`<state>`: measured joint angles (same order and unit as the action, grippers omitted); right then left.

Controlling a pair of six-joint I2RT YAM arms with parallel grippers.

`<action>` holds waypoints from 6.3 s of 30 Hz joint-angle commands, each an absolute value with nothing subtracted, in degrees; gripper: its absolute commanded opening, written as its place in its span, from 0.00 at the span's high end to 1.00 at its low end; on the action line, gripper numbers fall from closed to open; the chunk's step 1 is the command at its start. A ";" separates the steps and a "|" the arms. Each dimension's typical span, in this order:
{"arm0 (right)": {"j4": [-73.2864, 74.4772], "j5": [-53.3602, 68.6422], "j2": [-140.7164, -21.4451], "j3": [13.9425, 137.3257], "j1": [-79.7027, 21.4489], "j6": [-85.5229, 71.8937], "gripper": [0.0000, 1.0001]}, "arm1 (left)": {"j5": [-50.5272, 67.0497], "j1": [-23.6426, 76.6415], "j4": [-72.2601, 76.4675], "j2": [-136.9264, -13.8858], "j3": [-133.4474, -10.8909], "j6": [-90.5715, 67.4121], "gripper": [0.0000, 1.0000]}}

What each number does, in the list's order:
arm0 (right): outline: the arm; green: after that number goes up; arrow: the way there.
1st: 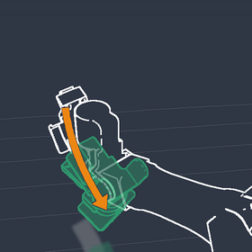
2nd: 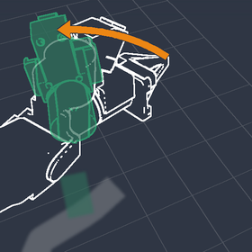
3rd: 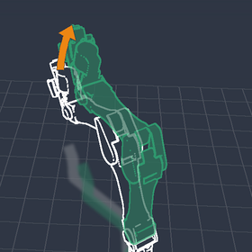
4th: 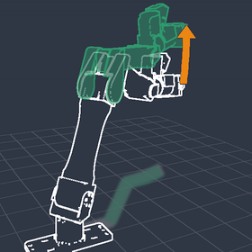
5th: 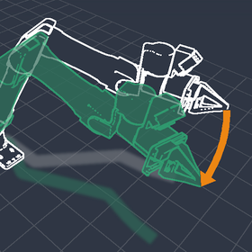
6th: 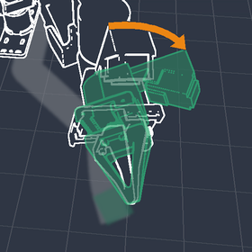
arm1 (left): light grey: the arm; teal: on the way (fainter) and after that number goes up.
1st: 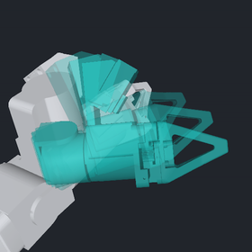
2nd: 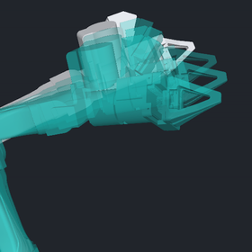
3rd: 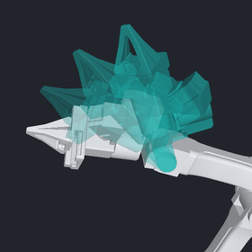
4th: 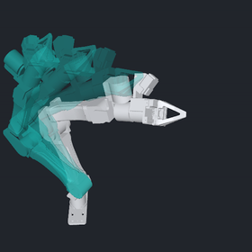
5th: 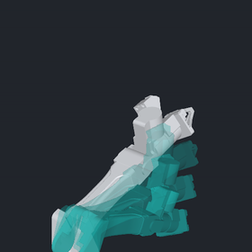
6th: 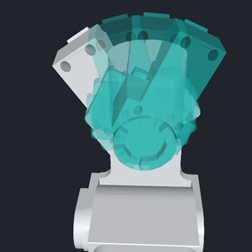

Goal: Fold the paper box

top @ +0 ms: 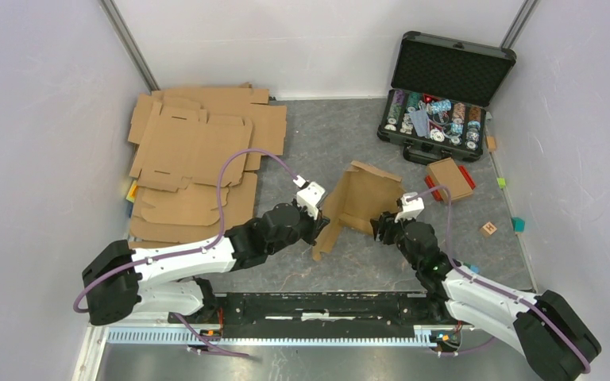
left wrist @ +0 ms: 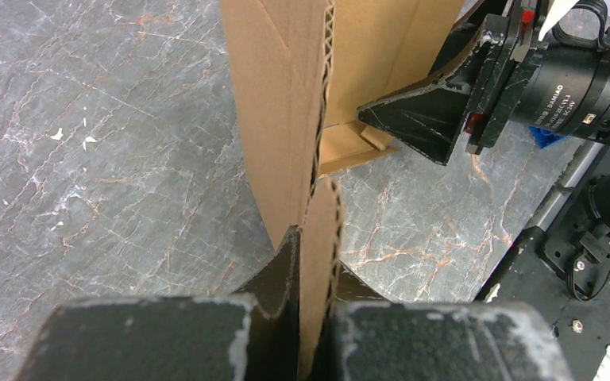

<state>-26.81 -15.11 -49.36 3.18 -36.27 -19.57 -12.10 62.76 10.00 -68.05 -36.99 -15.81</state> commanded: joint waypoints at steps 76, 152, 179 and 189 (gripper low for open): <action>-14.72 -0.33 -36.30 2.00 -27.40 -15.29 0.52 | -12.43 64.12 8.26 -69.43 -38.72 -17.24 0.97; -30.00 -21.17 -59.32 3.99 -34.32 -21.26 0.66 | -2.42 64.62 12.39 -74.76 -40.89 -19.50 0.96; -36.81 -22.34 -64.39 6.72 -34.36 -25.66 0.41 | -0.97 64.71 12.09 -75.50 -41.87 -19.20 0.96; -37.54 -23.73 -64.13 7.06 -34.34 -26.85 0.41 | -1.10 64.74 12.04 -75.42 -41.66 -19.34 0.96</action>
